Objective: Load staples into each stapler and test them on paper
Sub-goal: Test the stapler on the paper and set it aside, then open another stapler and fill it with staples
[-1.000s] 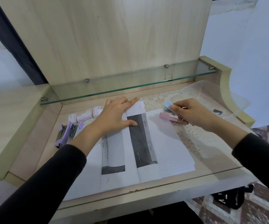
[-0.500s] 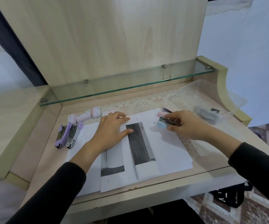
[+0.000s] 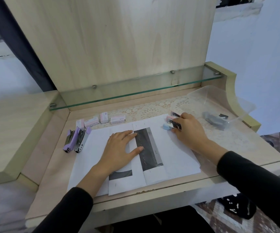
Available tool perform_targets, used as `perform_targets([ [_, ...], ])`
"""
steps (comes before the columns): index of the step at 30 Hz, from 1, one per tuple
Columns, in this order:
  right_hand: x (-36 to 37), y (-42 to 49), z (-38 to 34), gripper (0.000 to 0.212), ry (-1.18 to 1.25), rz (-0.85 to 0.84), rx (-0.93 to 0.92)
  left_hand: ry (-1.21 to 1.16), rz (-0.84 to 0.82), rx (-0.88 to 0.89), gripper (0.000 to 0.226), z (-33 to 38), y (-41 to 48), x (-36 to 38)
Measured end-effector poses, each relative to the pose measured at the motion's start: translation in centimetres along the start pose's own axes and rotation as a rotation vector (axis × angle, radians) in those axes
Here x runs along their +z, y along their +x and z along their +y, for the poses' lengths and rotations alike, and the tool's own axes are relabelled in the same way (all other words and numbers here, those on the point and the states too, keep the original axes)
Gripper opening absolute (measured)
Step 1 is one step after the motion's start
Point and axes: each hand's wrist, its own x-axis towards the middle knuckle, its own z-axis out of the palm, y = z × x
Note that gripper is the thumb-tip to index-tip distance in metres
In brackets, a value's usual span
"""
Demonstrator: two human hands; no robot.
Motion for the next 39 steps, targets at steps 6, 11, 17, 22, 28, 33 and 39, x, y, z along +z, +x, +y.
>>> perform_targets([
  [6, 0.1, 0.1, 0.1, 0.037, -0.039, 0.04, 0.024, -0.028, -0.001, -0.009, 0.085, 0.1, -0.1, 0.0],
  [11, 0.6, -0.1, -0.4, 0.026, -0.012, 0.14, -0.032, -0.345, 0.011, -0.112, 0.047, 0.4, -0.2, -0.9],
  [17, 1.0, -1.4, -3.2, 0.024, 0.169, 0.075, -0.206, -0.427, 0.237, -0.213, 0.019, -1.7, -1.8, -3.4],
  [22, 2.2, -2.6, -4.0, 0.035, 0.16, -0.127, -0.31, -0.199, 0.49, -0.427, 0.014, -5.8, -3.3, -6.0],
  [28, 2.3, -2.6, -4.0, 0.032, 0.175, -0.109, -0.305, -0.031, 0.362, -0.653, 0.018, -8.1, -4.1, -7.4],
  [33, 2.4, -2.7, -3.9, 0.034, 0.177, -0.129, -0.281, 0.068, 0.264, -0.604, 0.029, -8.3, -3.8, -7.0],
  [39, 2.4, -2.7, -3.9, 0.035, 0.177, -0.14, -0.261, 0.156, 0.209, -0.575, 0.033, -8.2, -2.5, -6.6],
])
